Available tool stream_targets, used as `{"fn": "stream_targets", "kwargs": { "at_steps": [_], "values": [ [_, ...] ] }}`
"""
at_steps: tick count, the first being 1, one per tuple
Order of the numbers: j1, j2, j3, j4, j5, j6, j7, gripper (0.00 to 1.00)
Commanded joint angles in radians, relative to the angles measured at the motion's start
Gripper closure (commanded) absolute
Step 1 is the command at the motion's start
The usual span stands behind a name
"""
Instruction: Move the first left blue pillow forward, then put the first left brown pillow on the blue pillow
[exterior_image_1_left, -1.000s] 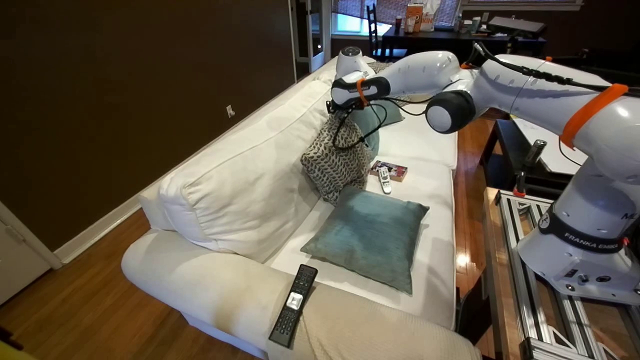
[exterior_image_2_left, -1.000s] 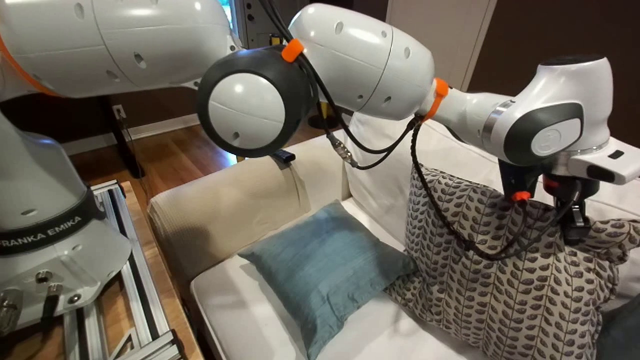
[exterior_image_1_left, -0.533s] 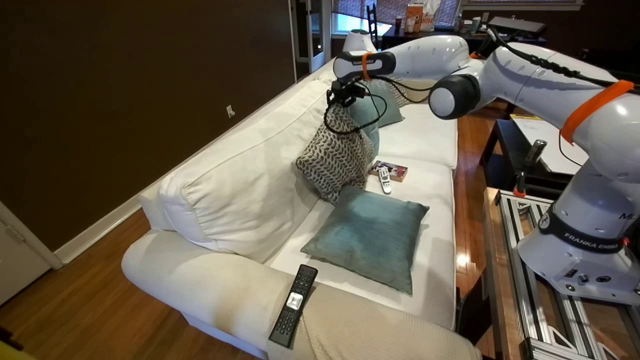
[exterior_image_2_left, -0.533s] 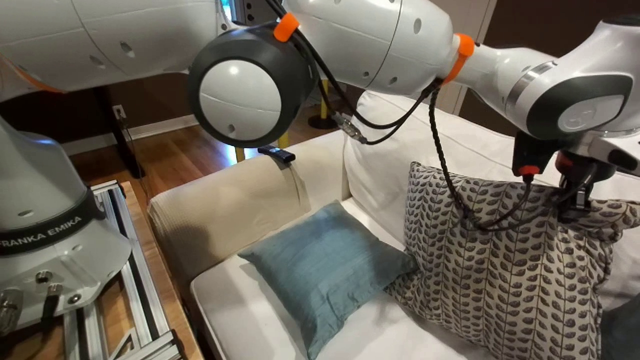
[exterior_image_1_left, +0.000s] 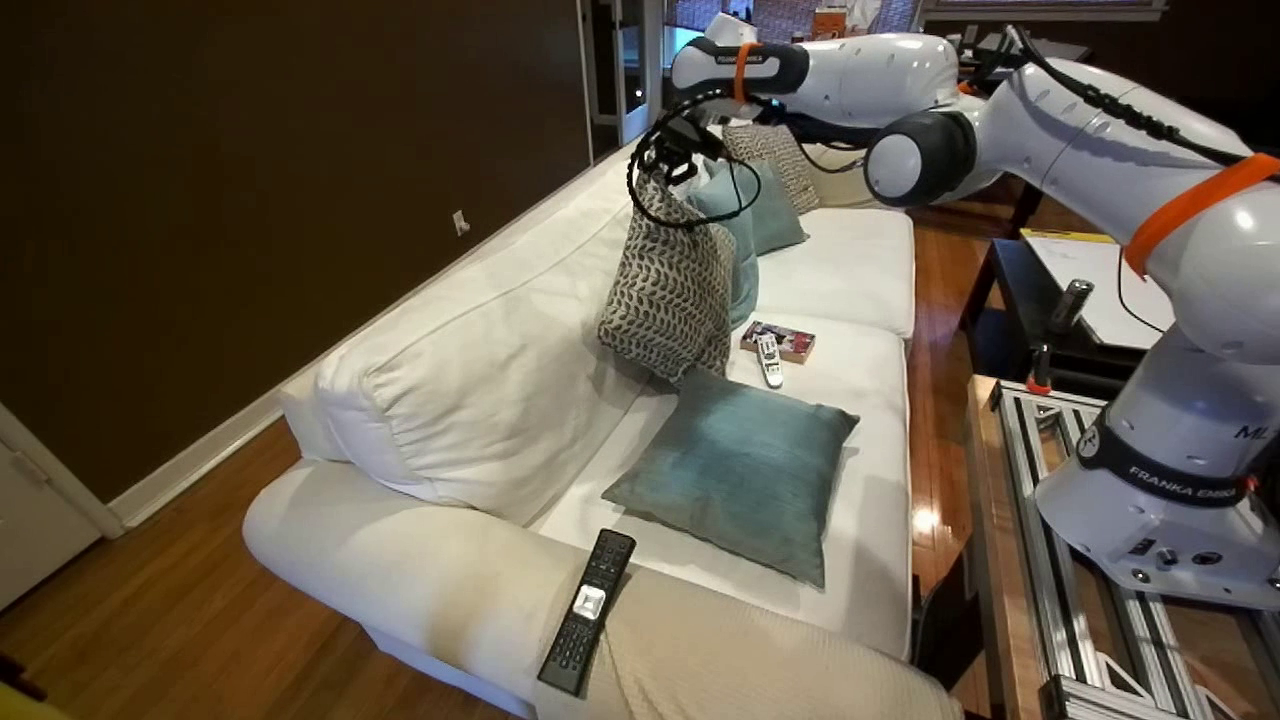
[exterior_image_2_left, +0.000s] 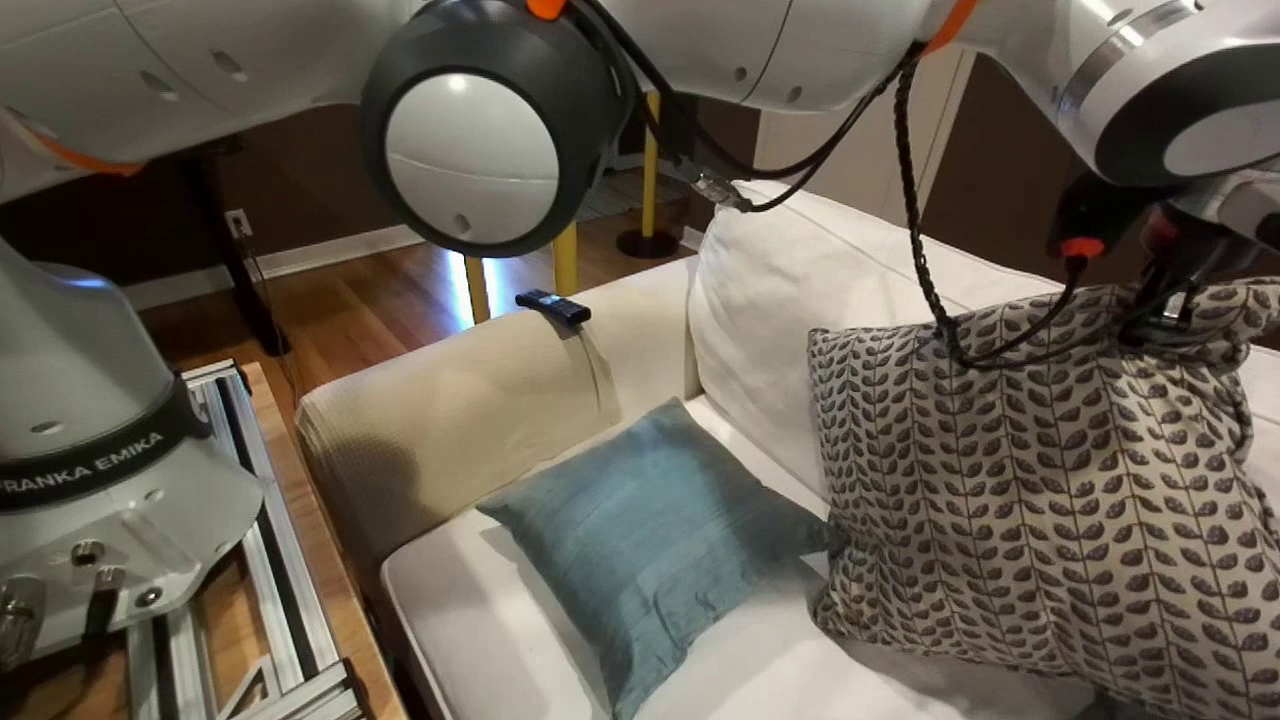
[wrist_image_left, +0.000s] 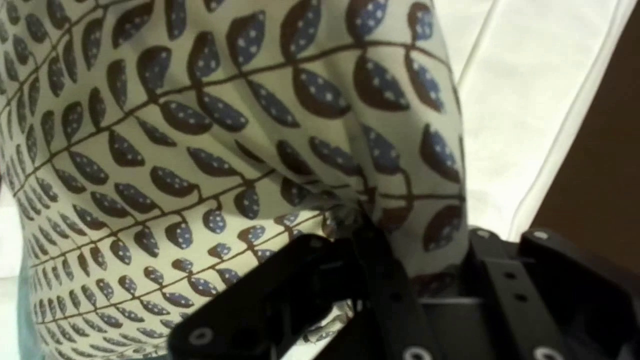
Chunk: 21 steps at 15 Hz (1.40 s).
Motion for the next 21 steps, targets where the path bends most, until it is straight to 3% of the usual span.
{"fn": "stream_targets", "kwargs": {
  "at_steps": [1, 5, 12, 21],
  "values": [
    [-0.014, -0.065, 0.079, -0.003, 0.085, -0.023, -0.056, 0.95],
    [-0.017, -0.110, 0.103, -0.015, 0.101, -0.109, -0.098, 0.95],
    [0.008, -0.196, 0.049, -0.005, 0.038, -0.169, -0.181, 0.95],
    [0.031, -0.351, 0.011, -0.025, -0.004, -0.540, -0.307, 0.95]
  ]
}}
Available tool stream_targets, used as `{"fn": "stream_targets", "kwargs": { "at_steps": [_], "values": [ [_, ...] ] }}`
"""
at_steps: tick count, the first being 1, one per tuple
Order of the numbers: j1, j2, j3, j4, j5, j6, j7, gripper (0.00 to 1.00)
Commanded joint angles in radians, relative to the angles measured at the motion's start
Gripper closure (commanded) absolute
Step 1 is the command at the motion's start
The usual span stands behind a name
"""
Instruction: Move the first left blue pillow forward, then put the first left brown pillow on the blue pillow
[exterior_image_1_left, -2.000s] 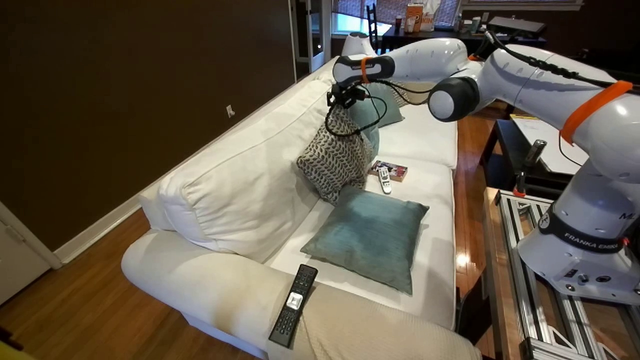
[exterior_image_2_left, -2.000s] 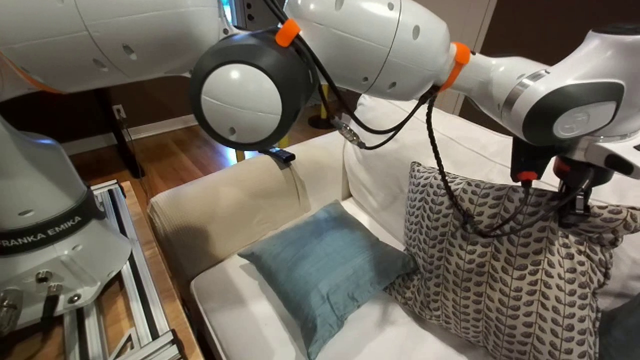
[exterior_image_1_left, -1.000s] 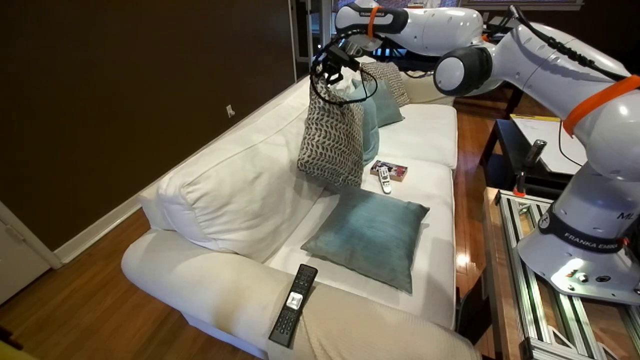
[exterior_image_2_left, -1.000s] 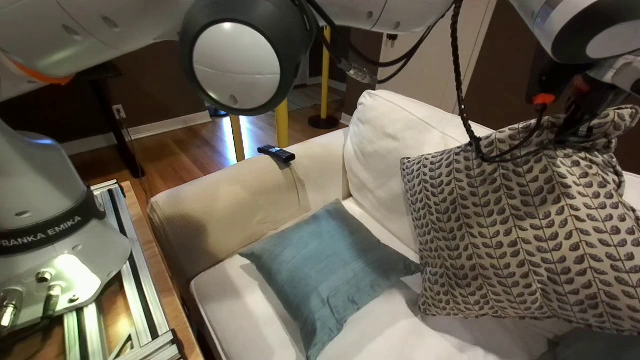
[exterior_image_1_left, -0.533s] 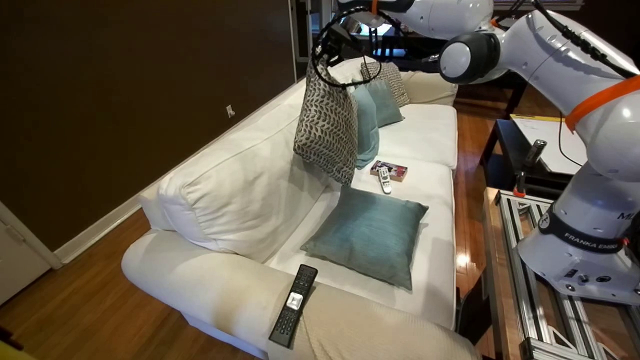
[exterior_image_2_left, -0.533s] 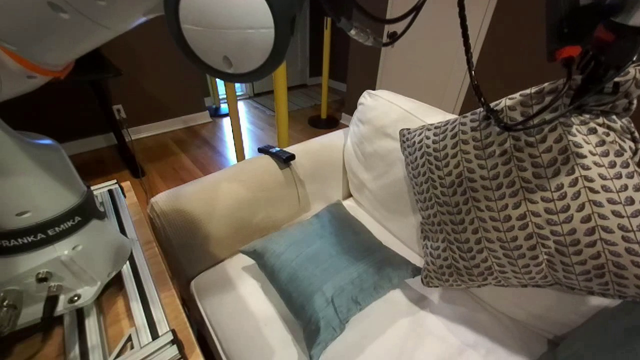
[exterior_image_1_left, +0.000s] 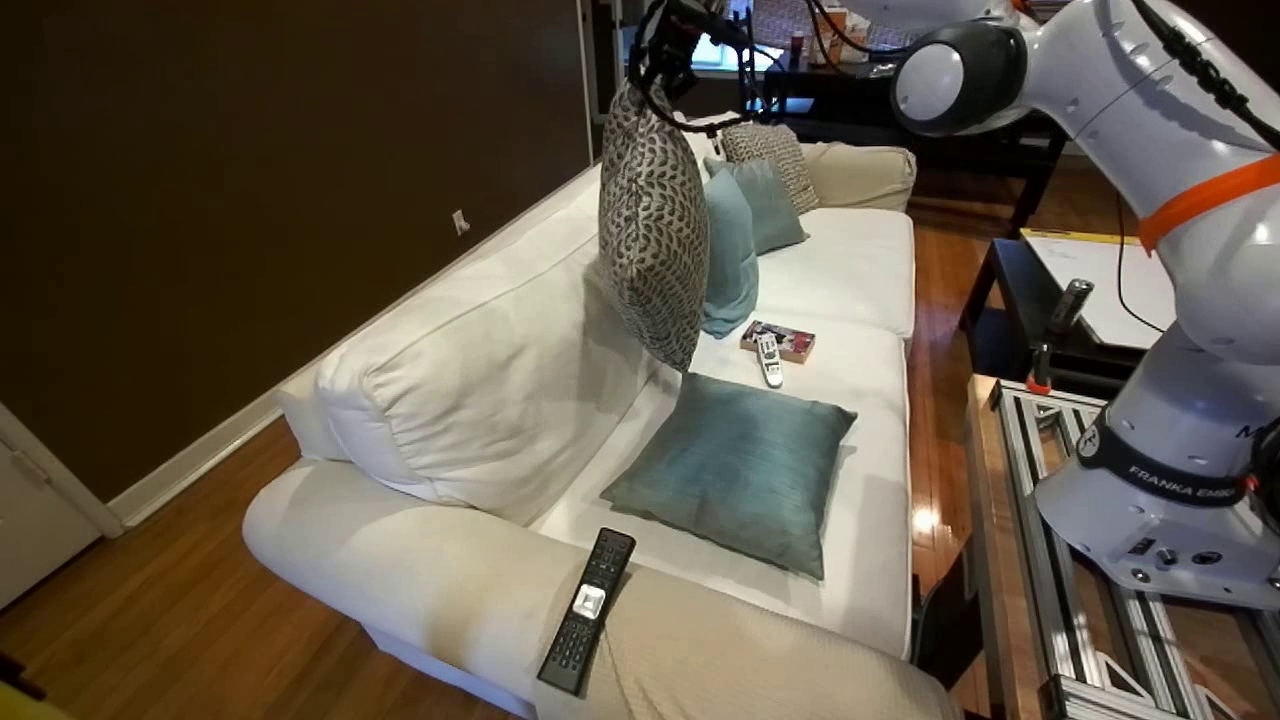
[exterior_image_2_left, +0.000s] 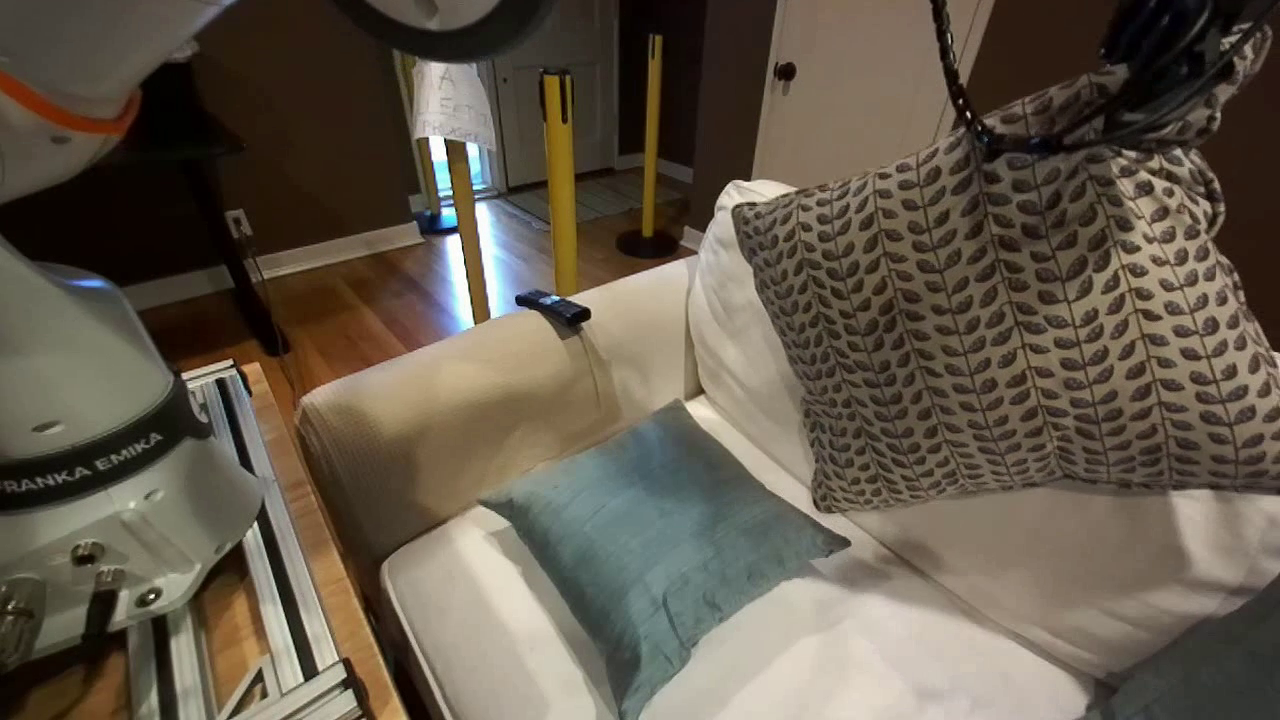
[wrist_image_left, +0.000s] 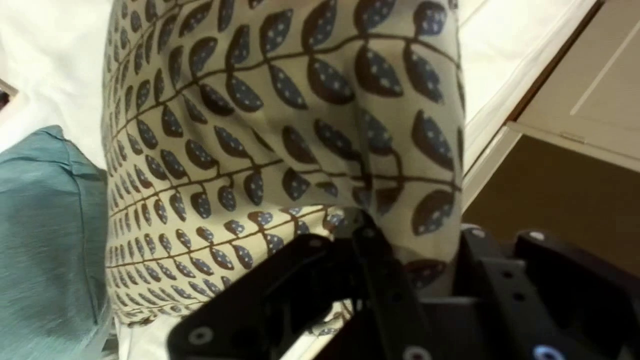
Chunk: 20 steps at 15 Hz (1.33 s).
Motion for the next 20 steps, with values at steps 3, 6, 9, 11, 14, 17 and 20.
{"fn": "stream_targets", "kwargs": {
  "at_steps": [3, 6, 9, 11, 14, 17, 20],
  "values": [
    [0.041, -0.119, -0.068, -0.023, -0.075, -0.202, -0.037, 0.95],
    [0.077, -0.147, -0.106, -0.026, -0.132, -0.282, -0.069, 0.95],
    [0.107, -0.157, -0.128, -0.040, -0.177, -0.383, -0.162, 0.95],
    [0.133, -0.137, -0.137, -0.028, -0.199, -0.456, -0.206, 0.95],
    [0.173, -0.100, -0.158, 0.020, -0.241, -0.557, -0.241, 0.95],
    [0.216, -0.097, -0.192, 0.022, -0.304, -0.616, -0.256, 0.95],
    [0.260, -0.102, -0.237, 0.015, -0.394, -0.642, -0.284, 0.95]
  ]
}}
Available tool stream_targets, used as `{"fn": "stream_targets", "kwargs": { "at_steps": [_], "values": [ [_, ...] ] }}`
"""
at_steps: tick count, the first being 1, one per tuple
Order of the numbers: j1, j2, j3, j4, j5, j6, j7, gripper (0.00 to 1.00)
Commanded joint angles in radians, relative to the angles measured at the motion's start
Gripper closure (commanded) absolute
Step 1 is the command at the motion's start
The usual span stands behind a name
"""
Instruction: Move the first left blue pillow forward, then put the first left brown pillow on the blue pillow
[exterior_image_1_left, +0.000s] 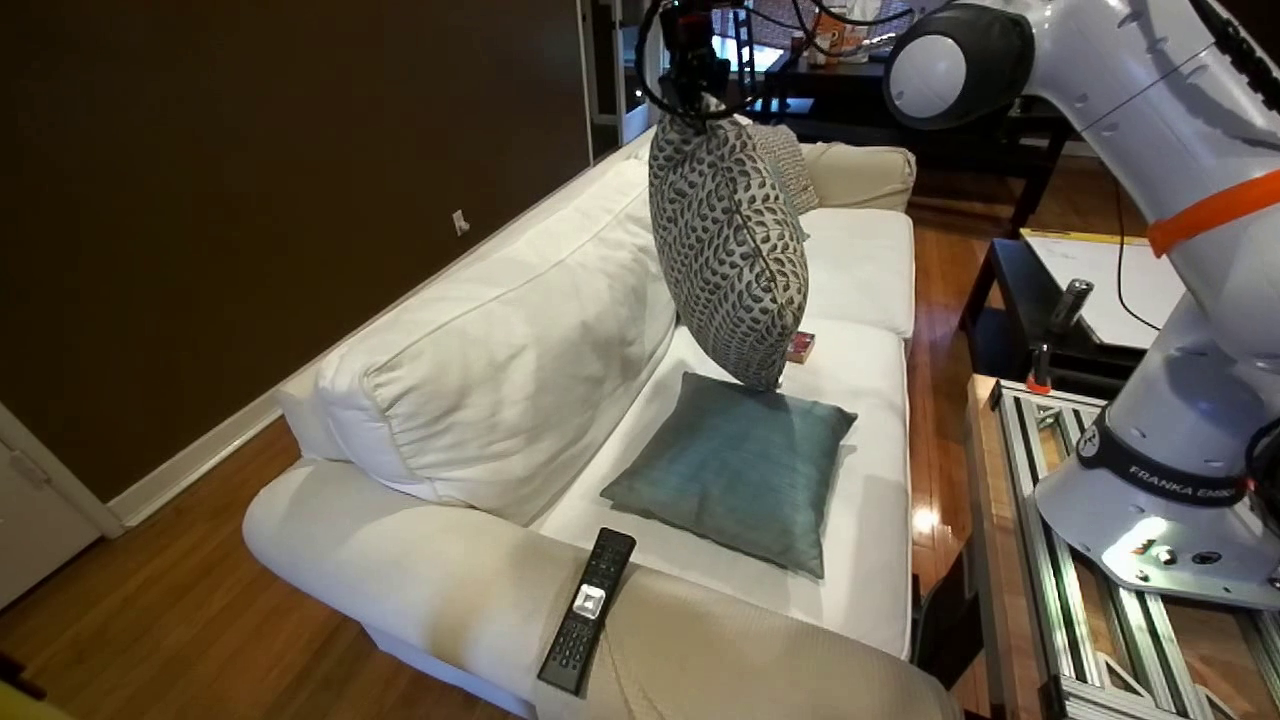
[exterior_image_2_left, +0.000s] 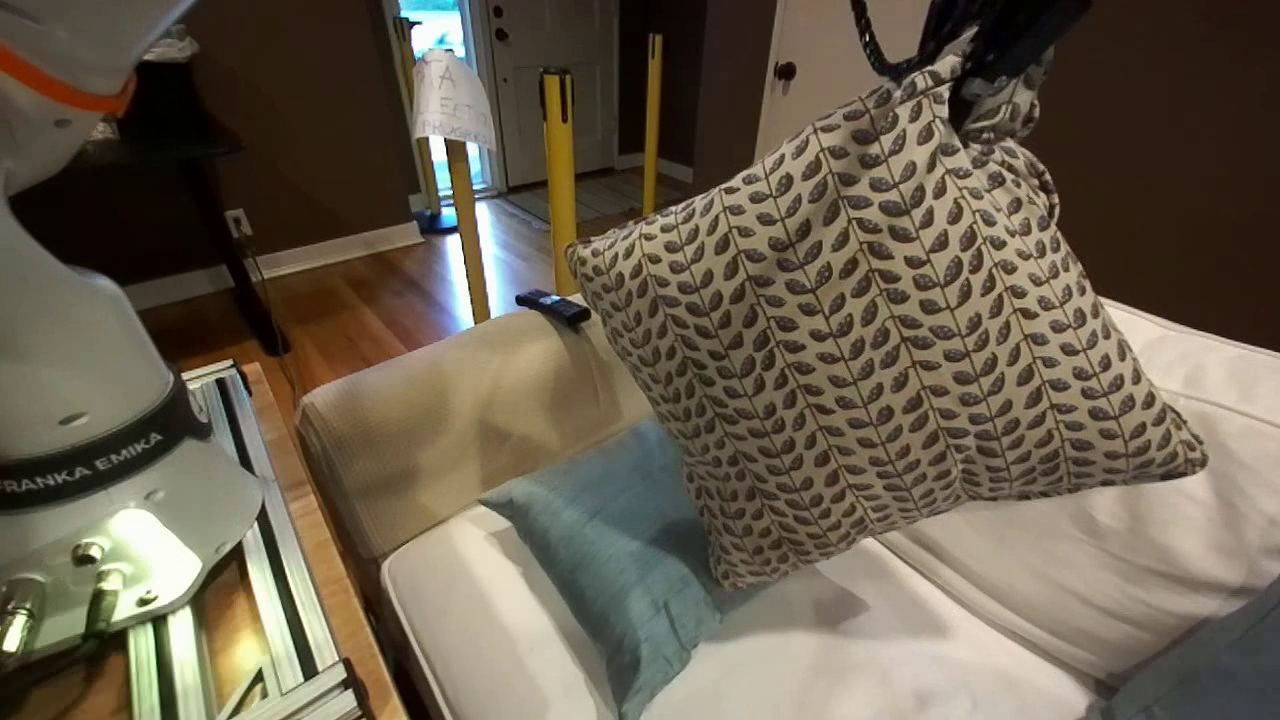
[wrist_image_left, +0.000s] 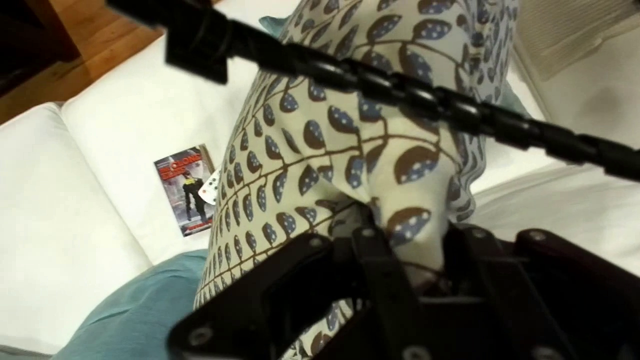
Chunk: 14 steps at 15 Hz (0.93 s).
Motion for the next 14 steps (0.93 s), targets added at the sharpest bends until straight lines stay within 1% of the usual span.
{"fn": "stream_targets", "kwargs": {
  "at_steps": [1, 3, 4, 10, 14],
  "values": [
    [0.049, -0.013, -0.059, 0.021, -0.104, -0.073, -0.064, 0.95],
    [0.073, -0.013, -0.077, 0.020, -0.158, -0.084, -0.127, 0.95],
    [0.087, -0.014, -0.084, 0.013, -0.193, -0.096, -0.197, 0.95],
    [0.141, -0.016, -0.092, 0.000, -0.313, -0.155, -0.487, 0.95],
    [0.169, -0.025, -0.099, -0.008, -0.377, -0.167, -0.625, 0.95]
  ]
}}
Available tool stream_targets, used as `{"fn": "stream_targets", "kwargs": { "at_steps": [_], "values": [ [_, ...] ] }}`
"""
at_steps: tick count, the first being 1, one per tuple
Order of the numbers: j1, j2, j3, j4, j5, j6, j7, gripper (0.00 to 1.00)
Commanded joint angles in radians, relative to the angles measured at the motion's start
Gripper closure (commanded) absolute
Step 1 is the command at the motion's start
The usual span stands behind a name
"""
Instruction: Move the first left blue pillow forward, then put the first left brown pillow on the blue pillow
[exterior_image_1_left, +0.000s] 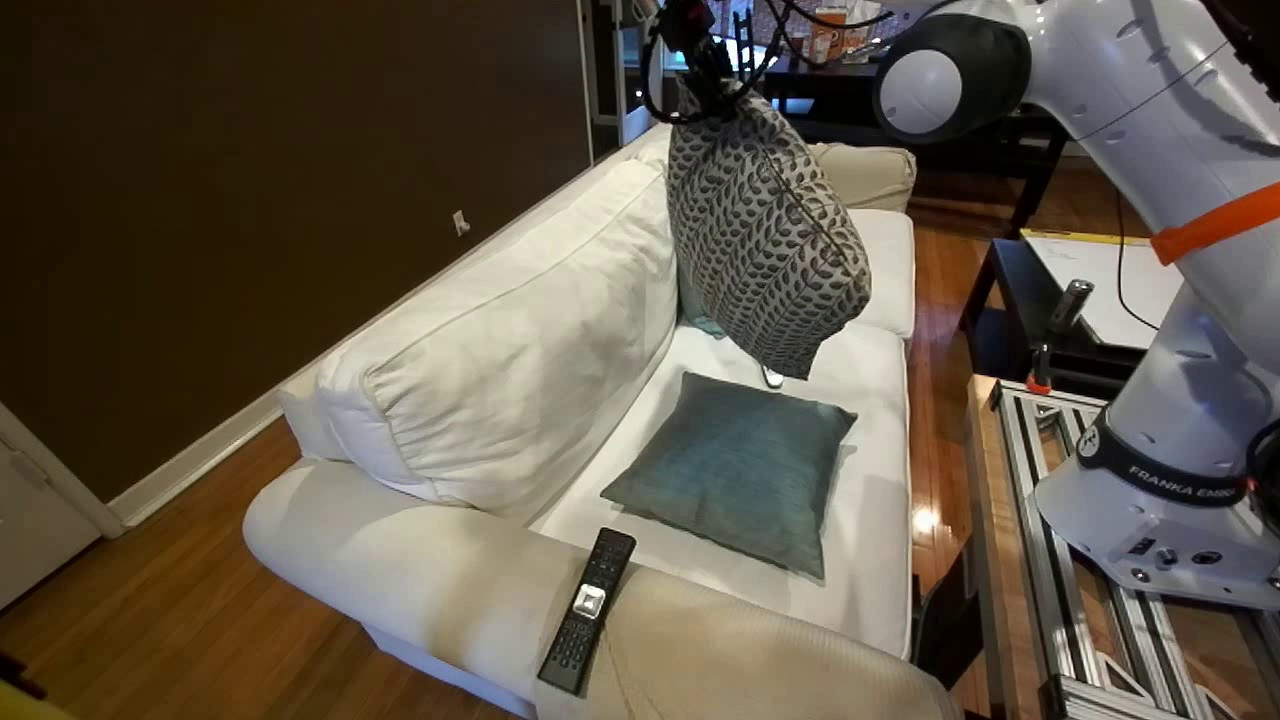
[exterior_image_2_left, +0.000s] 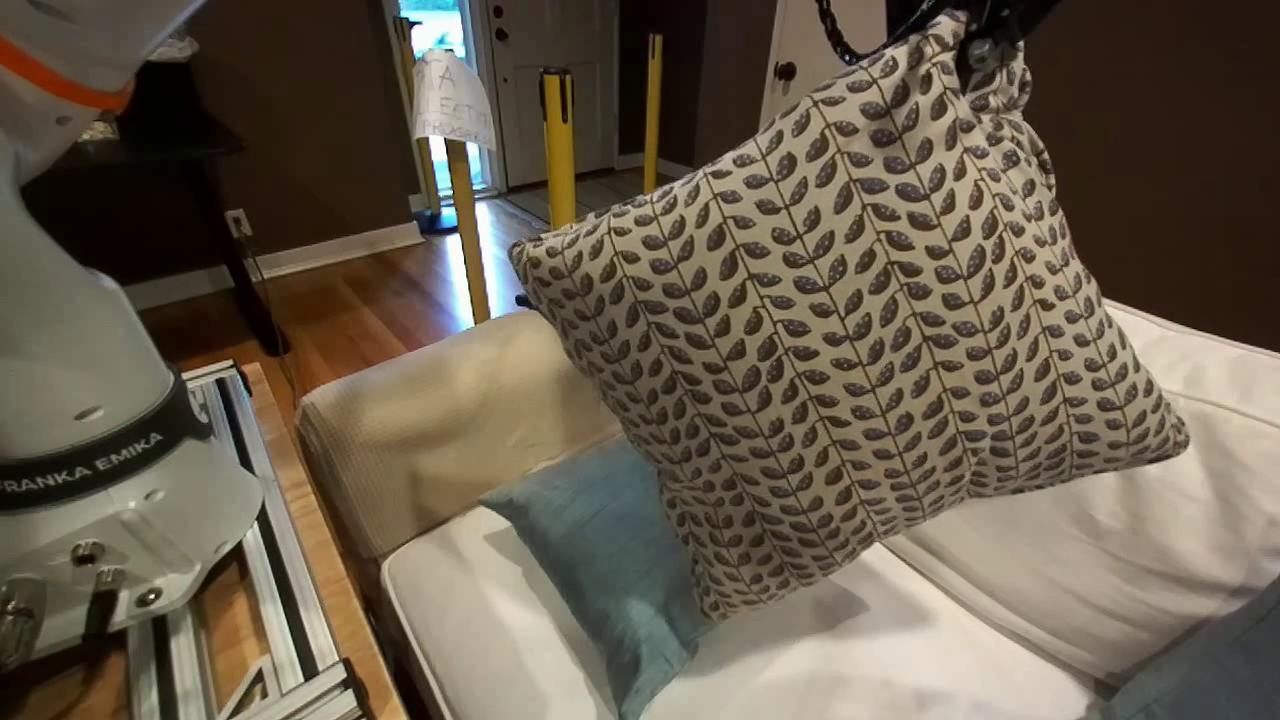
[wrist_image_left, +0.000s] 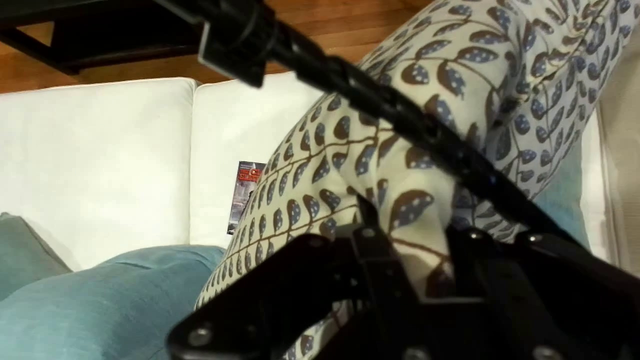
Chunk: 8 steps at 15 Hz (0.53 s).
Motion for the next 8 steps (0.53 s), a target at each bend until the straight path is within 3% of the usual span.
{"fn": "stream_targets", "kwargs": {
  "at_steps": [1, 8],
  "values": [
    [0.038, -0.029, -0.029, -0.009, -0.083, -0.058, -0.139, 0.95],
    [0.073, 0.013, -0.036, 0.008, -0.128, -0.110, -0.272, 0.95]
  ]
}}
